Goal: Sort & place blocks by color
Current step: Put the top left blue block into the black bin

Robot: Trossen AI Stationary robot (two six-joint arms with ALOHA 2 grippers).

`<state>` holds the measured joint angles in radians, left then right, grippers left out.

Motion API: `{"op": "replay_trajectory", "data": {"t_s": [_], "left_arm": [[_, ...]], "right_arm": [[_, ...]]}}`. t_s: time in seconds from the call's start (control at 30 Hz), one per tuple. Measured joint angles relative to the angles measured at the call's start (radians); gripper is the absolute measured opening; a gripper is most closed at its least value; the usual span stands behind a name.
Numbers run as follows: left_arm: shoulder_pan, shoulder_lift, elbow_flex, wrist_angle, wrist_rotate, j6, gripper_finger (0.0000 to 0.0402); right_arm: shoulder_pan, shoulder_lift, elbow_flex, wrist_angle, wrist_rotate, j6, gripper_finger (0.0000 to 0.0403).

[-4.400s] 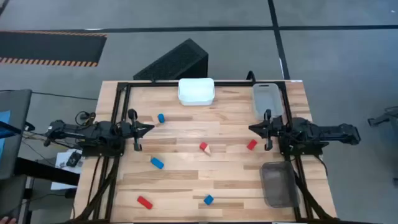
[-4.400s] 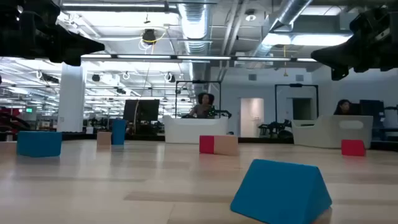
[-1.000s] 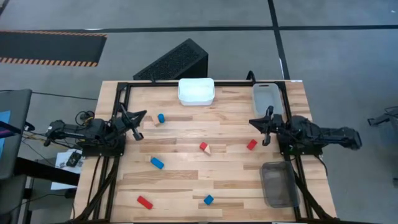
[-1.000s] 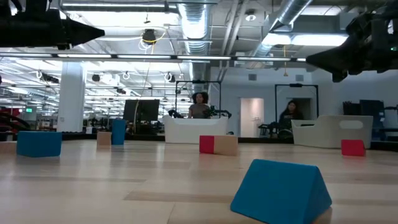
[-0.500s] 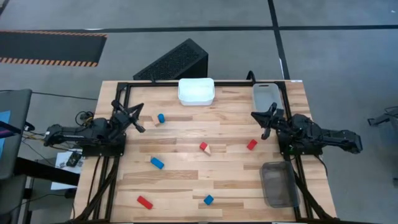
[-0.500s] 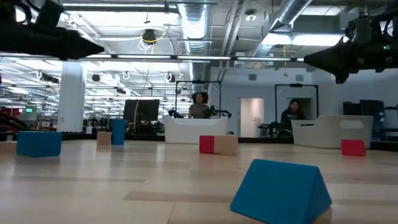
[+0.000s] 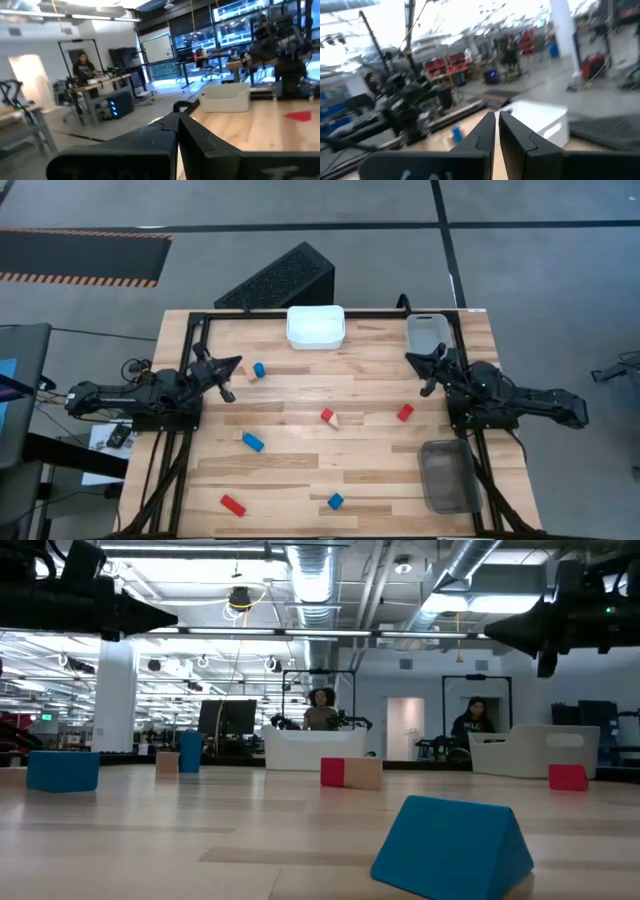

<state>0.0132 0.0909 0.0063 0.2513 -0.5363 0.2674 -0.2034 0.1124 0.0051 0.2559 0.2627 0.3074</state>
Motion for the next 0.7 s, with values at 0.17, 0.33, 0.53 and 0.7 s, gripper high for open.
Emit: {"op": "replay_trajectory", "data": {"t_s": [0.17,0.33,0.53,0.7], "left_arm": [[0.0,0.015,0.0,-0.011,-0.018,-0.098,0.0],[0.0,0.052,0.0,-0.022,-0.039,-0.113,0.0],[0.0,0.08,0.0,-0.05,-0.093,-0.137,0.0],[0.002,0.097,0.0,-0.058,-0.157,-0.12,0.0]], "right_arm": [[0.06,0.155,0.0,0.125,-0.003,0.023,0.0052],[0.118,0.352,0.018,0.266,0.021,-0.03,0.0052],[0.135,0.611,0.057,0.46,0.086,-0.135,0.0052],[0.108,0.792,0.129,0.576,0.104,-0.182,0.0054]]}}
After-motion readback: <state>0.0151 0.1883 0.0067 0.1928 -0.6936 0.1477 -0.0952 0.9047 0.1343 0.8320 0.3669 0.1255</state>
